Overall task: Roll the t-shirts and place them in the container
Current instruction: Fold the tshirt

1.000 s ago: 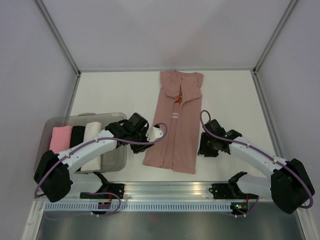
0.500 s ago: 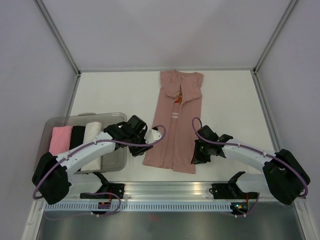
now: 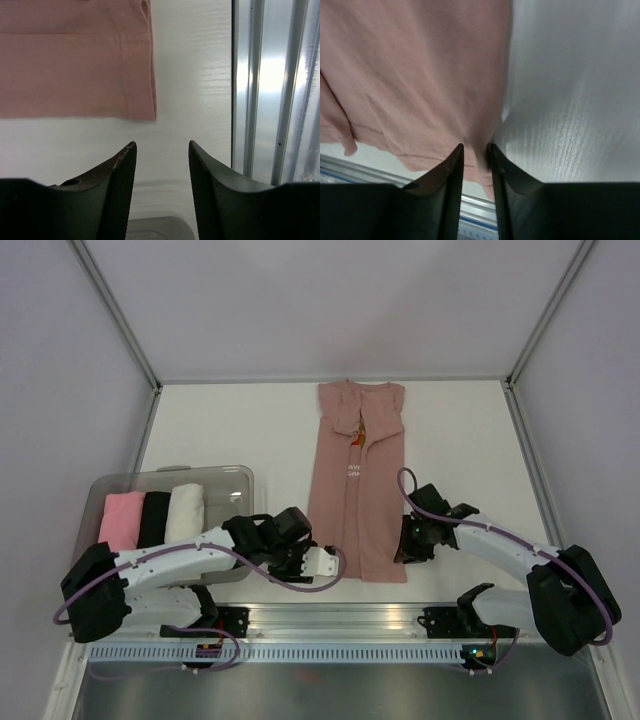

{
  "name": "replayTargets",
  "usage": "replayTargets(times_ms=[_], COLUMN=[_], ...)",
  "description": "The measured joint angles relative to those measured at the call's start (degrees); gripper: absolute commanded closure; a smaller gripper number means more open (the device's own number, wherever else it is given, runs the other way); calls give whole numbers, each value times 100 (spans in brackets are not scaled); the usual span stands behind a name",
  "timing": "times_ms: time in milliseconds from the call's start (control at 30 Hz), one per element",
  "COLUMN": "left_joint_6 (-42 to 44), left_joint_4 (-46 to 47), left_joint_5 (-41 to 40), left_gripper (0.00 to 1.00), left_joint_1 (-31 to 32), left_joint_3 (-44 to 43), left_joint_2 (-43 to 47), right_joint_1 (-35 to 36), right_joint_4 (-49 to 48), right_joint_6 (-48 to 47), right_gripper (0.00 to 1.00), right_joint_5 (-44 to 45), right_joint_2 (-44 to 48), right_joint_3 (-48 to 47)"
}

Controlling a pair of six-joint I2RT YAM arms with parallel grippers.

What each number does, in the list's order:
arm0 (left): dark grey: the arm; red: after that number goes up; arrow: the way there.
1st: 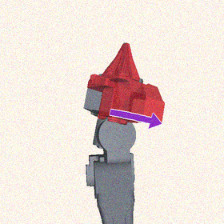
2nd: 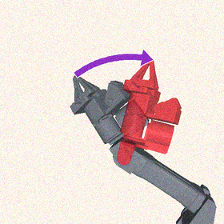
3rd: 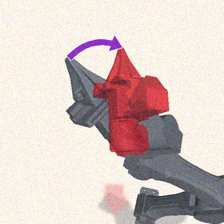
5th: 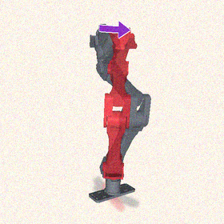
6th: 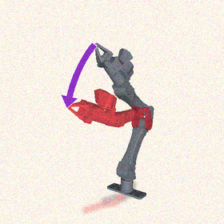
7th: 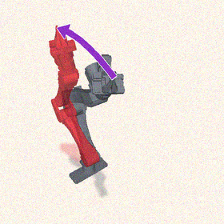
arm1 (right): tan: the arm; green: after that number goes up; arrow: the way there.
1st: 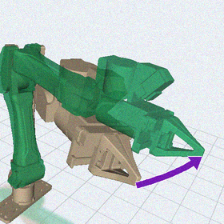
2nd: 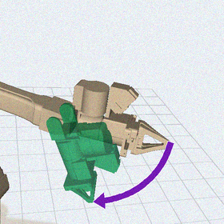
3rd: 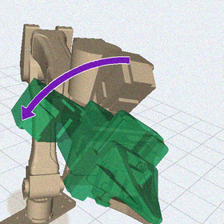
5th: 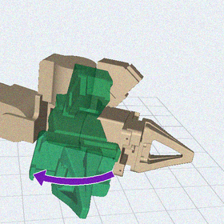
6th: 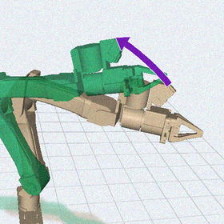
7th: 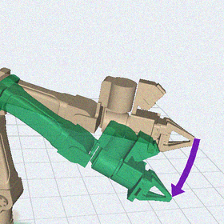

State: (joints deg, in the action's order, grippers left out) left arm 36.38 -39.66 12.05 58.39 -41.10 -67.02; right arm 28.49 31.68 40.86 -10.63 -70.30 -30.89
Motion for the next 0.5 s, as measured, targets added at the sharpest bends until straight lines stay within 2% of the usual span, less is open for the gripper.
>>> replayTargets(times_ms=[100, 200, 367, 500], left_joint_6=[127, 313, 710, 1038], left_joint_4=[385, 675, 975, 1134], left_joint_5=[-98, -140, -4, 96], left_gripper=[47, 47, 48, 49], left_joint_1=[153, 223, 236, 249], left_joint_3=[46, 144, 289, 549], left_joint_2=[-450, -544, -544, -542], right_joint_1=[2, 0, 0, 0], right_joint_4=[164, 584, 728, 227], right_joint_6=[-343, -750, -1652, -2924], right_gripper=[54, 49, 48, 47], right_joint_5=[-151, -70, 105, 101], right_joint_2=[-26, 120, 796, 1239], right_joint_3=[-164, -702, -1912, -2083])
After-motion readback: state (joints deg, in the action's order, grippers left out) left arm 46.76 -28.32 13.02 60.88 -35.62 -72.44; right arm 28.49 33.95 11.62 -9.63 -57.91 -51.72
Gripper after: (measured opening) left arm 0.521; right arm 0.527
